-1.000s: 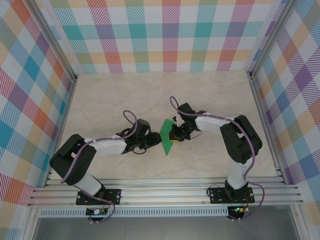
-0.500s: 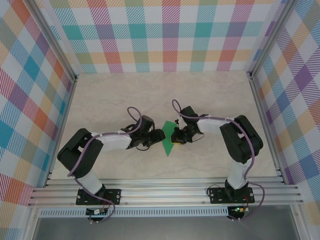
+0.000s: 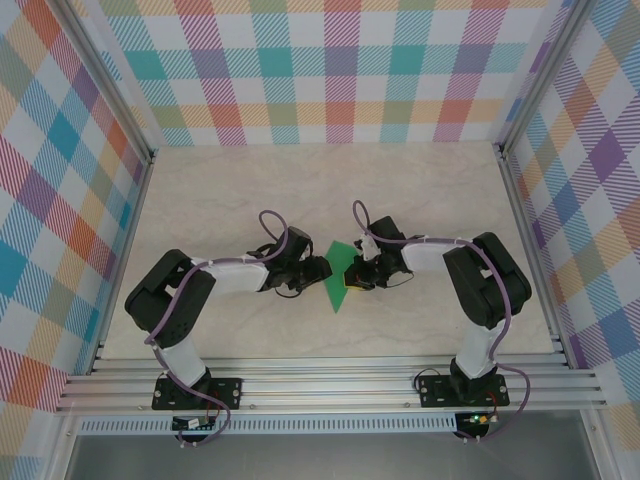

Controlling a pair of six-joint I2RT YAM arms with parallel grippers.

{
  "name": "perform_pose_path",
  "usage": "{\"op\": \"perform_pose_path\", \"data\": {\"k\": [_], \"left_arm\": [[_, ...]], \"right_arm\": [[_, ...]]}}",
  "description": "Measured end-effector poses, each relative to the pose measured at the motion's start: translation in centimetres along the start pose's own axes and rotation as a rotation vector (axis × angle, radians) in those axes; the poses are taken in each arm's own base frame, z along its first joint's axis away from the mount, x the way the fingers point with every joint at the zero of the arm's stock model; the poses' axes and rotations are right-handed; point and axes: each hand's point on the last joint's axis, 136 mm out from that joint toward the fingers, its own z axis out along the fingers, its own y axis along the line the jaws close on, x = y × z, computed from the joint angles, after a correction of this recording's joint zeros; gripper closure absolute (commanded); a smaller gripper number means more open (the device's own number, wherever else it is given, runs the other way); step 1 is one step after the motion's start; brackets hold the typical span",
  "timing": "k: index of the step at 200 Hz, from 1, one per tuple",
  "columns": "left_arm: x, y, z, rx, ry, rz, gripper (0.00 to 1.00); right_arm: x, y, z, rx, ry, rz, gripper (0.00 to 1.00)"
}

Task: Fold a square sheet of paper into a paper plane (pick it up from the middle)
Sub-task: Fold the wing for the fifth time at the center of the table.

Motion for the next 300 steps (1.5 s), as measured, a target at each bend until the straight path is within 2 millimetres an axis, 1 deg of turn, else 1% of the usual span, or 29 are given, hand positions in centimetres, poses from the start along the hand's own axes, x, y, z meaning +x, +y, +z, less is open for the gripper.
{"op": "perform_pose_path", "data": {"k": [42,55,75,117,141,170,203,231,253,287,300], "left_arm": [[0.1,-0.1,0.1,0.000,0.020,-0.006,0.54],[0.1,-0.1,0.1,0.000,0.021,-0.006,0.56],[0.1,-0.1,0.1,0.001,0.019,-0.005,0.56],[0.0,-0.1,0.0,0.000,0.011,0.002,0.52],[-0.1,-0.3,0.0,0.004,0.008,0.008,0.53],[-0.7,-1.2,-0.1,0.041,-0.017,0.021,0.57],[-1.1,-1.7,-0.1,0.053,-0.030,0.036,0.56],[-1.8,-2.2,-0.3,0.049,-0.056,0.040,0.55],[-1.9,-1.9,0.0,0.040,-0.057,0.038,0.56],[-1.5,-0.9,1.0,0.012,-0.039,0.030,0.56],[-1.5,-1.0,1.0,0.015,-0.037,0.028,0.57]], "right_arm": [[0.0,0.0,-0.1,-0.017,-0.001,0.002,0.91],[0.0,-0.1,-0.1,-0.023,-0.002,0.003,0.91],[0.0,-0.1,-0.1,-0.032,-0.002,0.006,0.91],[-0.2,-0.2,-0.3,-0.035,-0.005,0.011,0.91],[-0.2,-0.3,-0.3,-0.035,-0.007,0.013,0.91],[-0.2,-0.3,-0.3,-0.037,-0.007,0.013,0.92],[-0.3,-0.3,-0.4,-0.046,-0.010,0.013,0.93],[-0.3,-0.3,-0.3,-0.052,-0.011,0.011,0.93],[-0.3,-0.3,-0.4,-0.054,-0.012,0.011,0.93],[-0.3,-0.3,-0.4,-0.055,-0.012,0.012,0.93],[-0.3,-0.3,-0.4,-0.055,-0.014,0.012,0.93]]}}
